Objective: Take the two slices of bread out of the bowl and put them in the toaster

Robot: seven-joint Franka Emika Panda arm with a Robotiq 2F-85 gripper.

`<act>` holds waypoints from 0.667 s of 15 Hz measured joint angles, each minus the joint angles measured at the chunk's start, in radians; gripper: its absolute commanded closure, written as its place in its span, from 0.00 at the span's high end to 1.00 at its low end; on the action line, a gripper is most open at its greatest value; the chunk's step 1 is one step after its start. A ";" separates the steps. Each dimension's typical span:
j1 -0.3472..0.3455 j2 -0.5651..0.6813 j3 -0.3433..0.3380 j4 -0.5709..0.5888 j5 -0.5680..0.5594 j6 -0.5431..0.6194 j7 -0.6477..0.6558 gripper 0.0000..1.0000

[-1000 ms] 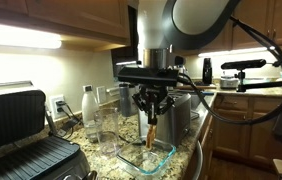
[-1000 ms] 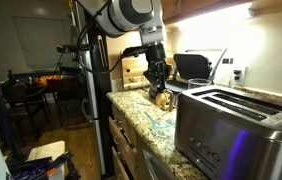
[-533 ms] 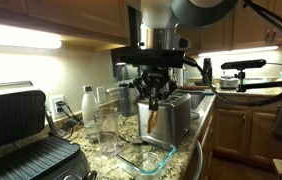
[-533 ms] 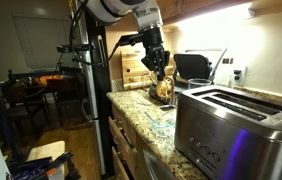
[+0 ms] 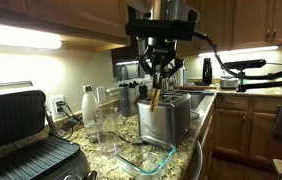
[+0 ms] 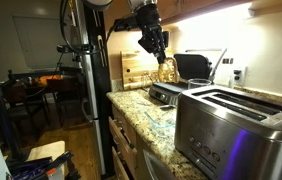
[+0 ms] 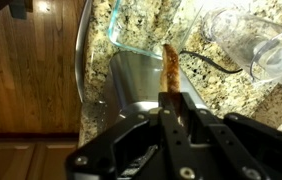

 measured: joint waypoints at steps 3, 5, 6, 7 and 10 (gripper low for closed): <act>-0.024 -0.035 0.008 0.001 -0.025 -0.044 0.020 0.07; -0.046 -0.047 0.013 0.001 -0.054 -0.068 0.045 0.07; -0.057 -0.048 0.017 0.001 -0.073 -0.076 0.060 0.07; -0.067 -0.048 0.020 0.001 -0.091 -0.084 0.074 0.07; -0.088 -0.044 0.022 0.001 -0.135 -0.097 0.104 0.07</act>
